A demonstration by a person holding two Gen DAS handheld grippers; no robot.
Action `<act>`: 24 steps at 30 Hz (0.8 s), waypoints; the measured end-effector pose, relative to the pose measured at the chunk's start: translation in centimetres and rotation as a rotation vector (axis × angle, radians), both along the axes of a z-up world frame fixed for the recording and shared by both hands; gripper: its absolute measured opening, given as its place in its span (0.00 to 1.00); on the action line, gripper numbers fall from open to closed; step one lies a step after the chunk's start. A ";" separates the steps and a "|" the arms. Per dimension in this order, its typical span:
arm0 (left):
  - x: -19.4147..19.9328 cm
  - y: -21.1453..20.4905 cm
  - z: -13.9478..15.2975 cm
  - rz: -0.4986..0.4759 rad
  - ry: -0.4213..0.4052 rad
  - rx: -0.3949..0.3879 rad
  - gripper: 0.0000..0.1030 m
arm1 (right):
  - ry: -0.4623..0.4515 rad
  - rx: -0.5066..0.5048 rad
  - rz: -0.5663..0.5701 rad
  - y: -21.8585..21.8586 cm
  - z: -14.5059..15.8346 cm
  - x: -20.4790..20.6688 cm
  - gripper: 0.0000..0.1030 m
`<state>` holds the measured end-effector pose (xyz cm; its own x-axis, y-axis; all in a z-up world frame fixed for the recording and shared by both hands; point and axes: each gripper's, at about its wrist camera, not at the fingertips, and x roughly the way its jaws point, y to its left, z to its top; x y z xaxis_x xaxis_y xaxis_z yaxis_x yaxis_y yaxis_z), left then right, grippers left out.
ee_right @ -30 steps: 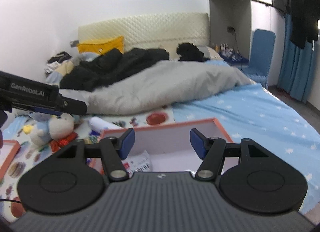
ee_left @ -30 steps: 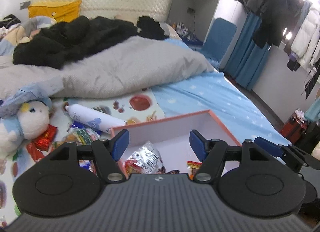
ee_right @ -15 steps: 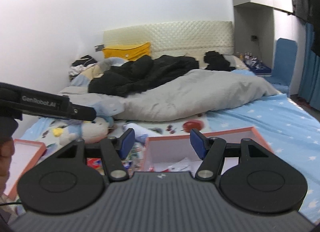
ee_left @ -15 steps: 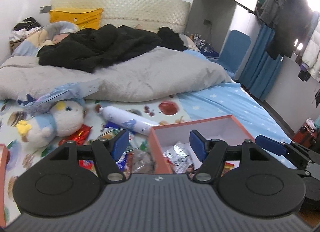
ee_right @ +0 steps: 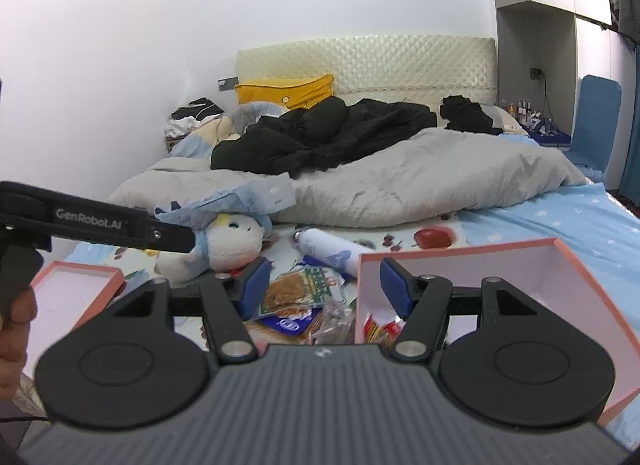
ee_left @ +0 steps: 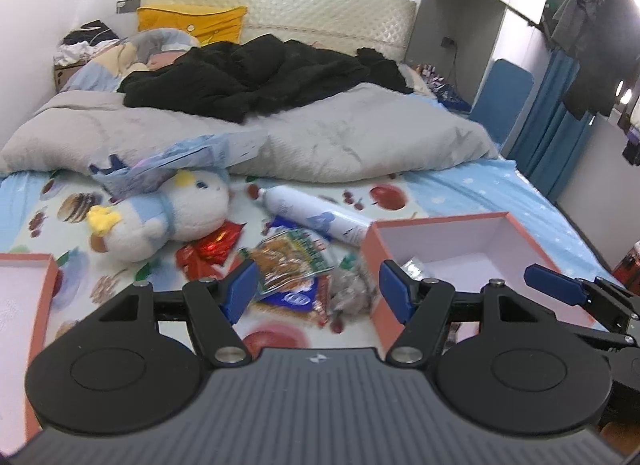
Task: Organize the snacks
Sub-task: 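Withdraw both open tools from the box back toward the snack pile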
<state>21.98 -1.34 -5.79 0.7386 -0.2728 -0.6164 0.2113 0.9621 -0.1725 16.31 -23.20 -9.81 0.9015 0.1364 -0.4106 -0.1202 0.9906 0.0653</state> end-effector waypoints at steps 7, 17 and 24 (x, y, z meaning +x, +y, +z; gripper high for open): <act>-1.5 2.6 -2.6 0.039 0.049 -0.022 0.70 | 0.022 0.023 -0.022 1.3 -2.2 -1.5 0.62; -2.6 4.6 -7.0 0.068 0.143 -0.048 0.74 | 0.095 0.018 -0.019 2.8 -5.0 -2.7 0.62; -1.7 5.9 -9.2 0.082 0.173 -0.045 0.78 | 0.115 0.020 -0.011 4.7 -6.4 -2.6 0.62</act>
<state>20.26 4.61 -14.96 0.6434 -0.2462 -0.7248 0.0960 0.9653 -0.2427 13.71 -18.45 -16.21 0.8499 0.1359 -0.5091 -0.0999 0.9902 0.0975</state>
